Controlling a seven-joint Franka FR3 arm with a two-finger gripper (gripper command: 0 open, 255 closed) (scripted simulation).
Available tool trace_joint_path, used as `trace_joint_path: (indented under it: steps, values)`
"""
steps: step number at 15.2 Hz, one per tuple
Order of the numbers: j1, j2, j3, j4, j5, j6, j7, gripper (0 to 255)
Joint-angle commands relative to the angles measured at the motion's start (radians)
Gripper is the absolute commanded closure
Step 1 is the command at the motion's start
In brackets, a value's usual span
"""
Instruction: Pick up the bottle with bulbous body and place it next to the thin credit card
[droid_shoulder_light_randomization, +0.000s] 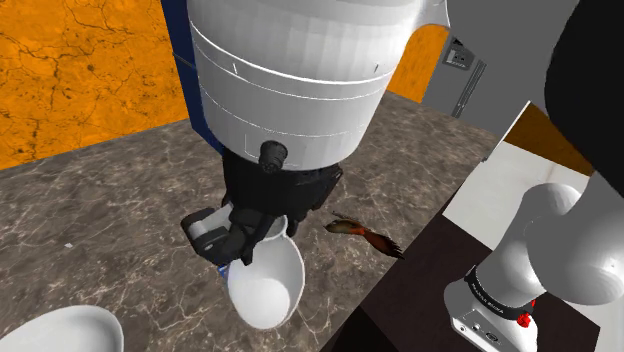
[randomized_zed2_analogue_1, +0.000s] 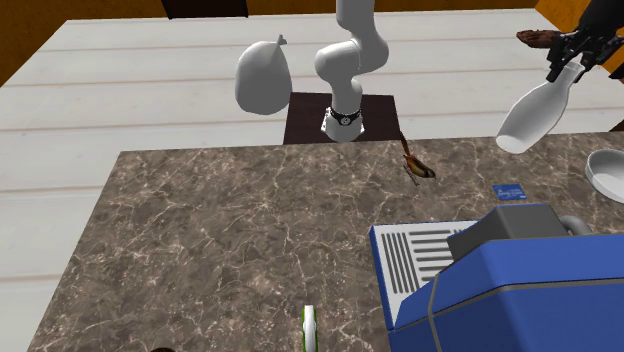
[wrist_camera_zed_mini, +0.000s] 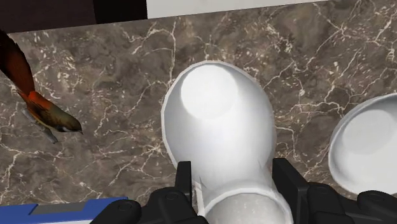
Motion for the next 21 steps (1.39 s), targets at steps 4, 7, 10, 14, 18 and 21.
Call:
trace_joint_path:
  steps: [4, 7, 10, 14, 18, 21]
  values:
    - [0.018, 0.051, 0.045, 0.009, -0.036, 0.02, 0.075, 255]
    - [0.019, 0.046, 0.044, -0.035, -0.034, 0.06, 0.079, 255]
    - [0.019, 0.045, 0.044, -0.076, -0.034, 0.1, 0.085, 255]
    - [0.019, 0.045, 0.045, -0.106, -0.035, 0.13, 0.09, 255]
    - [0.019, 0.045, 0.045, -0.106, -0.035, 0.13, 0.09, 255]
    - [0.019, 0.046, 0.045, -0.106, -0.035, 0.13, 0.09, 0]
